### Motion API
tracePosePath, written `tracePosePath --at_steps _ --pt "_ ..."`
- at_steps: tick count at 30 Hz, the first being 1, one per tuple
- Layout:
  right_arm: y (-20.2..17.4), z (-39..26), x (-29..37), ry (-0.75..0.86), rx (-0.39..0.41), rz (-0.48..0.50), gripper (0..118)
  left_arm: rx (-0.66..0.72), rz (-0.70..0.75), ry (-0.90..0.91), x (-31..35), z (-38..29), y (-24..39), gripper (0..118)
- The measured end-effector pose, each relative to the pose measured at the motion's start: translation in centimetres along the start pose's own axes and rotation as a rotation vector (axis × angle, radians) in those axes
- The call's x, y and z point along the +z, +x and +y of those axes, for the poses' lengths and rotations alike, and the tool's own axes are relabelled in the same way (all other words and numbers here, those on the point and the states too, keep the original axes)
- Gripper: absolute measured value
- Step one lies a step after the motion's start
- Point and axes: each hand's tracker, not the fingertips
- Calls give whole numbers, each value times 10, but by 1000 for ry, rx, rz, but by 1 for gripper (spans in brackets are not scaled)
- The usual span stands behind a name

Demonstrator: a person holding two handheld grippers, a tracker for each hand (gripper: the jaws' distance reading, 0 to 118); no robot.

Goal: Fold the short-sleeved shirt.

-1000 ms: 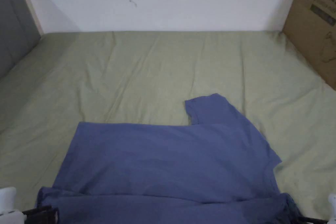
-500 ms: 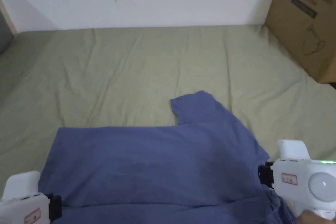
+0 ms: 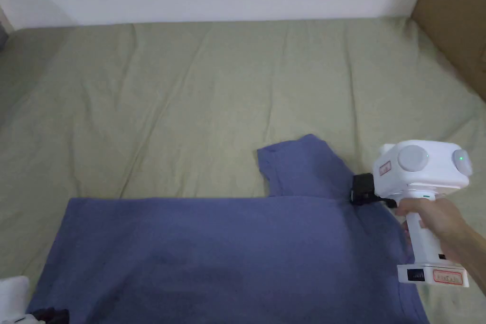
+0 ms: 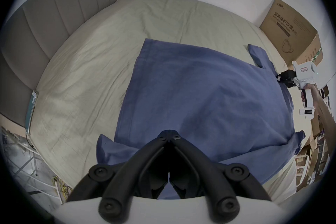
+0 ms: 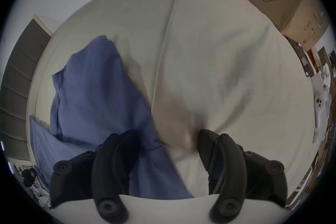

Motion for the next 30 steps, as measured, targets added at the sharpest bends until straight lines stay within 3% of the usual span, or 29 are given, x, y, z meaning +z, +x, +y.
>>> tracePosePath --at_steps 1,2,3,4,5,7,10,11,12,14,15,16,18,23,24,25,26,27,28,29,30 --pt "-6 -2 10 7 5 -7 69 3 2 -3 -1 0 -2 0" --pt "-9 -3 16 21 50 -19 59 9 4 -8 -2 0 -3 0" --pt "-11 -3 22 46 88 -28 36 14 5 -13 -3 0 -3 0" --pt "-11 -3 27 56 84 -22 3 20 9 -19 -3 0 -3 0" --pt "-14 -3 34 50 65 2 3 23 14 -16 -2 0 -3 0" --pt "-15 -4 35 50 112 -13 3 23 10 -12 -1 1 -4 0" --pt "-7 -3 42 56 33 16 3 43 8 40 2 10 -6 1" --pt "-6 -3 46 63 27 21 3 56 35 85 3 19 -4 12" --pt "-6 -3 49 64 36 20 3 52 37 103 0 30 -6 31" --pt "-9 -3 53 71 82 10 3 75 28 106 -15 58 -12 83" --pt "-11 -4 54 71 98 5 3 90 13 99 -27 77 -13 101" --pt "-12 -4 55 71 99 3 3 89 5 86 -39 92 -14 108" --pt "-12 -3 52 71 91 2 3 76 -6 82 -69 124 -14 106" --pt "-10 -6 44 54 60 13 3 10 141 28 -139 175 -10 105" --pt "-10 -6 43 50 53 14 3 33 157 8 -150 174 -13 99" --pt "-10 -6 43 49 49 15 3 20 141 -34 -160 171 -15 68" --pt "-10 -7 44 49 45 18 3 35 146 -70 -164 164 -13 50" --pt "-11 -8 47 48 46 20 3 37 154 20 -156 165 -11 47" --pt "-11 -8 51 48 55 26 3 -1 171 15 -149 166 -7 28" --pt "-10 -9 55 39 60 63 3 -34 173 16 -145 165 -4 1" --pt "-9 -11 63 47 61 107 3 -39 158 17 -135 162 -1 2"
